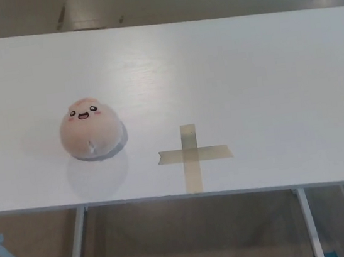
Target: Use the left hand to take the pink dumpling toy on a person's hand and put it on the desk.
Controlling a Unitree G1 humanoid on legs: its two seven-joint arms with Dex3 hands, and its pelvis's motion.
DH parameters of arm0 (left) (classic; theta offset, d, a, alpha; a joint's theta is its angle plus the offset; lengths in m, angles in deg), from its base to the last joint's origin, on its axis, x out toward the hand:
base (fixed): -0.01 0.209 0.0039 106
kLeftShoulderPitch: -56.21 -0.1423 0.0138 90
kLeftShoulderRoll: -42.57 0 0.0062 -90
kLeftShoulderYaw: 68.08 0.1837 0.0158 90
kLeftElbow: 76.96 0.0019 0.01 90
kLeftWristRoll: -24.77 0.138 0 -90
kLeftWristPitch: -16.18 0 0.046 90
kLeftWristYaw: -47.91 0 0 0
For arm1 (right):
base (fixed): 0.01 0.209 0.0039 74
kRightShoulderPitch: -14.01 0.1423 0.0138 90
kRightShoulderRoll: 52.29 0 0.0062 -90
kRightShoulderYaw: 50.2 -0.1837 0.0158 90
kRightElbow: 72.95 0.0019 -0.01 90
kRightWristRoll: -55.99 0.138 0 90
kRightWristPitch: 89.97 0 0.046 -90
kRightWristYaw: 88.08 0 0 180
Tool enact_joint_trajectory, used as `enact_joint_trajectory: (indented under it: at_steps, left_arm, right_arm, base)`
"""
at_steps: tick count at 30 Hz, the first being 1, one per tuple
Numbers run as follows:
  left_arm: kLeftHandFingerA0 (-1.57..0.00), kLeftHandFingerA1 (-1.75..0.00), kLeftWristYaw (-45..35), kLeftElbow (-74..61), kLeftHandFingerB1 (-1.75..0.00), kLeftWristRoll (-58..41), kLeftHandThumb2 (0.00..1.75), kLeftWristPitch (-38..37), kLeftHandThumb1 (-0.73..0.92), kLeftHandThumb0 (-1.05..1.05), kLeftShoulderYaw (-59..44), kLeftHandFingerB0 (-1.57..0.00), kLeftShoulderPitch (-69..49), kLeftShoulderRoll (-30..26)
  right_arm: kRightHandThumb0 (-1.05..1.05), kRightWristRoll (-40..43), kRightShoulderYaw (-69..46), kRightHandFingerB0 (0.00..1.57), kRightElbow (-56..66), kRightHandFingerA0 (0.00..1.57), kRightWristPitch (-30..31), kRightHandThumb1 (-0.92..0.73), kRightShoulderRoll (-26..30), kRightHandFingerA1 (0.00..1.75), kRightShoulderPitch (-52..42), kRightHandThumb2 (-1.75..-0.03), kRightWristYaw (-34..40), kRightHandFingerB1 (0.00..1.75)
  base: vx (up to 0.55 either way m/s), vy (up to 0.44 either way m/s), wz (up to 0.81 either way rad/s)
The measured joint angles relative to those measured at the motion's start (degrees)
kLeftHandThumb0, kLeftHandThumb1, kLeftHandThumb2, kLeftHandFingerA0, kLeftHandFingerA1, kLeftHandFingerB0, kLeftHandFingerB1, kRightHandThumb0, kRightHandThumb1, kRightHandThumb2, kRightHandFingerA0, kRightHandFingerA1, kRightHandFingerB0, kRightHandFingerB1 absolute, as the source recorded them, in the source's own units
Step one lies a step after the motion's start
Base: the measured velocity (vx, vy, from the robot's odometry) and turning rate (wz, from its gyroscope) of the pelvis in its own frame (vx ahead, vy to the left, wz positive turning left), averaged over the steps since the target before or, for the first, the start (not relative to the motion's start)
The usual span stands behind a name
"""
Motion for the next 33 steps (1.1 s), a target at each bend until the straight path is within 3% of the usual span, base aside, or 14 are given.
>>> enact_joint_trajectory:
  at_steps: [2, 3, 8, 9, 10, 15, 24, 25, 26, 27, 29, 30, 33]
  left_arm:
    - [-0.78, -0.53, 0.2, 4.5, -0.43, 1.3, 0.57, -2.2, 0.60, -0.30, 2.3, -0.62, -0.4, -0.1]
    - [-0.67, -0.58, 0.5, 7.3, -0.51, 2.2, 0.74, -3.2, 0.53, -0.39, 3.7, -0.53, -0.2, -0.3]
    - [-0.51, -0.51, 3.4, 18.7, -0.44, 6.6, 0.74, -5.3, 0.55, -0.42, 9.7, -0.38, 2.9, -1.3]
    - [-0.45, -0.39, 4.2, 21.6, -0.33, 7.7, 0.60, -5.4, 0.66, -0.40, 11.5, -0.35, 4.3, -1.9]
    - [-0.45, -0.39, 5.2, 25.1, -0.33, 9.2, 0.60, -5.4, 0.66, -0.40, 13.7, -0.35, 6.0, -2.4]
    - [-0.24, -0.31, 8.2, 35.0, -0.29, 13.5, 0.62, -5.0, 0.71, -0.58, 20.7, -0.25, 12.2, -3.9]
    - [-0.30, -0.32, 14.2, 54.0, -0.31, 18.2, 0.61, -1.7, 0.70, -0.54, 28.4, -0.31, 27.0, -5.2]
    - [-0.33, -0.50, 15.9, 58.0, -0.43, 18.4, 0.88, -0.9, 0.55, -0.56, 28.6, -0.19, 29.9, -5.1]
    - [-0.33, -0.50, 15.9, 58.0, -0.43, 18.4, 0.88, -0.9, 0.55, -0.56, 28.6, -0.19, 29.9, -5.1]
    - [-0.42, -0.35, 17.7, 61.9, -0.32, 18.4, 0.61, -0.2, 0.71, -0.53, 28.7, -0.32, 32.6, -5.0]
    - [-0.39, -0.35, 19.3, 64.8, -0.31, 18.4, 0.64, 0.3, 0.75, -0.55, 28.8, -0.28, 34.4, -4.8]
    - [-0.32, -0.44, 19.3, 64.8, -0.41, 18.4, 0.84, 0.3, 0.66, -0.60, 28.8, -0.23, 34.4, -4.8]
    - [-0.33, -0.46, 23.9, 74.4, -0.39, 19.7, 0.87, 1.8, 0.67, -0.61, 31.0, -0.15, 38.7, -4.9]
  right_arm:
    - [-0.28, 0.0, 0.2, 0.43, -0.1, 0.46, 0.0, -0.65, 0.0, 0.40, -0.5, -0.60, 0.0, 0.39]
    - [-0.28, 0.0, 0.2, 0.43, -0.1, 0.46, 0.0, -0.65, 0.0, 0.40, -0.8, -0.60, 0.0, 0.39]
    - [-0.28, 0.0, 0.5, 0.43, -0.3, 0.45, 0.0, -0.65, 0.0, 0.40, -1.9, -0.60, 0.1, 0.39]
    - [-0.28, 0.0, 0.5, 0.42, -0.3, 0.45, 0.0, -0.65, 0.0, 0.40, -2.1, -0.60, 0.1, 0.39]
    - [-0.28, 0.0, 0.6, 0.42, -0.4, 0.45, 0.0, -0.65, -0.1, 0.40, -2.2, -0.60, 0.1, 0.39]
    - [-0.28, 0.0, 0.8, 0.43, -0.4, 0.45, 0.0, -0.65, -0.1, 0.40, -2.6, -0.60, 0.1, 0.39]
    - [-0.28, 0.0, 1.1, 0.43, -0.4, 0.45, 0.0, -0.66, -0.1, 0.40, -2.7, -0.60, 0.2, 0.39]
    - [-0.28, 0.0, 1.1, 0.43, -0.4, 0.45, 0.0, -0.66, -0.1, 0.40, -2.6, -0.60, 0.3, 0.39]
    - [-0.28, 0.0, 1.1, 0.43, -0.4, 0.45, 0.0, -0.66, -0.1, 0.40, -2.6, -0.60, 0.3, 0.39]
    - [-0.28, 0.0, 1.2, 0.43, -0.4, 0.45, 0.0, -0.66, -0.1, 0.40, -2.6, -0.60, 0.3, 0.39]
    - [-0.28, 0.1, 1.3, 0.43, -0.4, 0.45, 0.0, -0.66, -0.1, 0.40, -2.6, -0.60, 0.3, 0.39]
    - [-0.28, 0.1, 1.3, 0.44, -0.4, 0.45, 0.0, -0.66, -0.1, 0.40, -2.6, -0.59, 0.3, 0.39]
    - [-0.28, 0.1, 1.3, 0.43, -0.4, 0.45, 0.0, -0.66, -0.1, 0.40, -2.5, -0.60, 0.3, 0.39]
  base:
    - [0.00, 0.000, 0.00]
    - [0.00, 0.000, 0.00]
    - [0.00, 0.000, 0.00]
    - [0.00, 0.000, 0.00]
    - [0.00, 0.000, 0.00]
    - [0.00, 0.000, 0.00]
    - [0.00, 0.000, 0.00]
    - [0.00, 0.000, 0.00]
    - [0.00, 0.000, 0.00]
    - [0.00, 0.000, 0.00]
    - [0.00, 0.000, 0.00]
    - [0.00, 0.000, 0.00]
    - [0.00, 0.000, 0.00]
